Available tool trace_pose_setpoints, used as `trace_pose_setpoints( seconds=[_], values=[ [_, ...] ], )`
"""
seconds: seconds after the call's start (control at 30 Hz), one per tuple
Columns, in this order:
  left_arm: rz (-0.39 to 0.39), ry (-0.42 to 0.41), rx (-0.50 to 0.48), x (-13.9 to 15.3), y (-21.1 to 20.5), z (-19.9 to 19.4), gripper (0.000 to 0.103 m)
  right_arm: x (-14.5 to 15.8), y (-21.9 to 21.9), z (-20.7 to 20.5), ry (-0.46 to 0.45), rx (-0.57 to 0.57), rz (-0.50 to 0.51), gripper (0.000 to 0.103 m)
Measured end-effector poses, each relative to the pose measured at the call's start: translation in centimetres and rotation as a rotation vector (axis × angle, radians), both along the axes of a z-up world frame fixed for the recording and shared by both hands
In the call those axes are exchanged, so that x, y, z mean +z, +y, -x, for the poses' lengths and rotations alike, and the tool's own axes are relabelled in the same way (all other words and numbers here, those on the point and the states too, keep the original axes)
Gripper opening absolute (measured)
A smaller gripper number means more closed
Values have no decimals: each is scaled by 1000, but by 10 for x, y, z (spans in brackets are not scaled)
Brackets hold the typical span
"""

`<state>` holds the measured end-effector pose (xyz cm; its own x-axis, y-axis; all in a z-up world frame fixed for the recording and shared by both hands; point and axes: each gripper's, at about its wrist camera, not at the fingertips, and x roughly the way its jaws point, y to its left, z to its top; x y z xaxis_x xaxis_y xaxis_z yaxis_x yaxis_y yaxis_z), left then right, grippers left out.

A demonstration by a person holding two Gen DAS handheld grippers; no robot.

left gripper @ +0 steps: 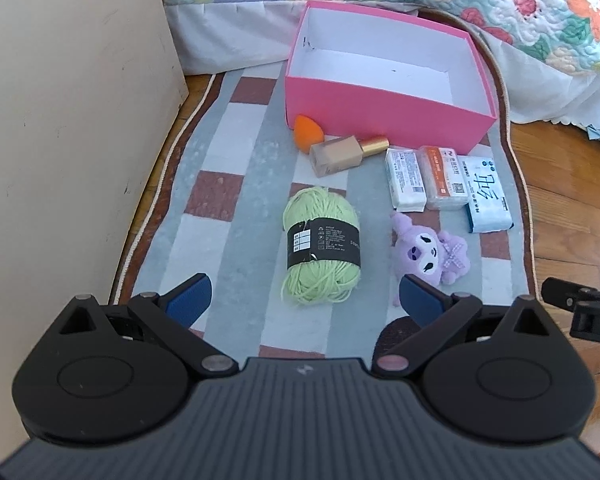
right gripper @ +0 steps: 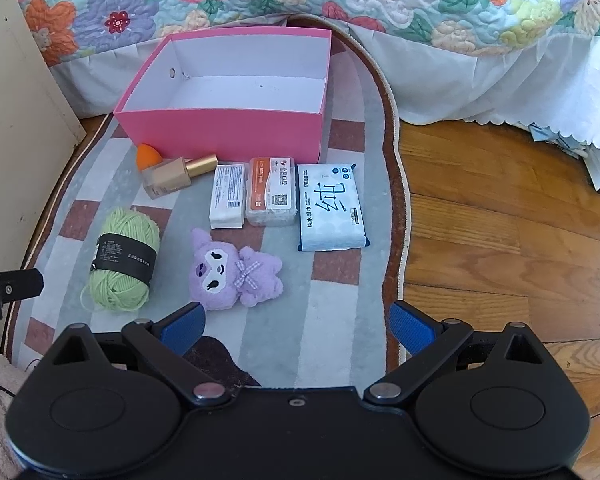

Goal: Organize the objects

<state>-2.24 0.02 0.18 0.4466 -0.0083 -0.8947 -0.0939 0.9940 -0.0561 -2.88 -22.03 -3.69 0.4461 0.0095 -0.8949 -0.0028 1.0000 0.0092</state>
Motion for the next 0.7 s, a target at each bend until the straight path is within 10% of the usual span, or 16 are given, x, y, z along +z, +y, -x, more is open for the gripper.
trace_pose_setpoints(
  seconds=[0.7],
  values=[
    [37, -28, -73, 29, 45, -37, 99, 23, 44, 4, -77, 255, -34, 100]
  ],
)
